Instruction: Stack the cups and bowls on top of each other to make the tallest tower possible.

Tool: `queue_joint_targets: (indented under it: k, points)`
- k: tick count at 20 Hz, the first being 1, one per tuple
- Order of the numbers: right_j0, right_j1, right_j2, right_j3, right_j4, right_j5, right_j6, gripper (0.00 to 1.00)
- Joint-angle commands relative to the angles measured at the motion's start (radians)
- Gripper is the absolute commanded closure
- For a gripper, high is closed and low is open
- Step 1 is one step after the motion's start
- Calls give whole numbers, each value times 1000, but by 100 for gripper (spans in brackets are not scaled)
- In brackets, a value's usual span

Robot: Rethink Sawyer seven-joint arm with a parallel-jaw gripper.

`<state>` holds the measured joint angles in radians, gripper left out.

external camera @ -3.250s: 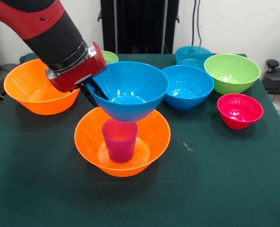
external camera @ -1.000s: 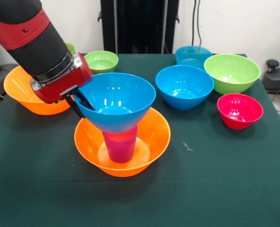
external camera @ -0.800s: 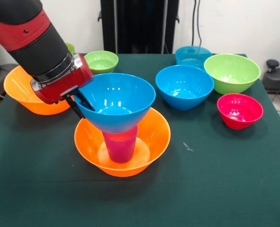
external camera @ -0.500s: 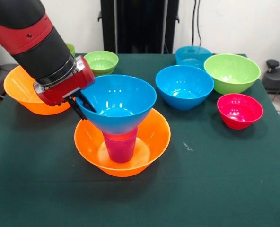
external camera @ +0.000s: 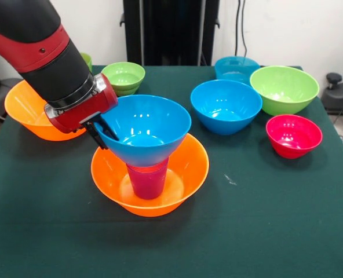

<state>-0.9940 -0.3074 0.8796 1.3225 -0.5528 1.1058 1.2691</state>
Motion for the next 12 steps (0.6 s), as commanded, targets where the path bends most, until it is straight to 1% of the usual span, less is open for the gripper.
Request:
queue_joint_targets:
  k: [1,7,12]
  points:
    - [25,27,-26,10,-69,-58,-226,100]
    - [25,37,-26,9,-72,-62,-226,100]
    - [27,44,-33,15,-89,-87,-218,100]
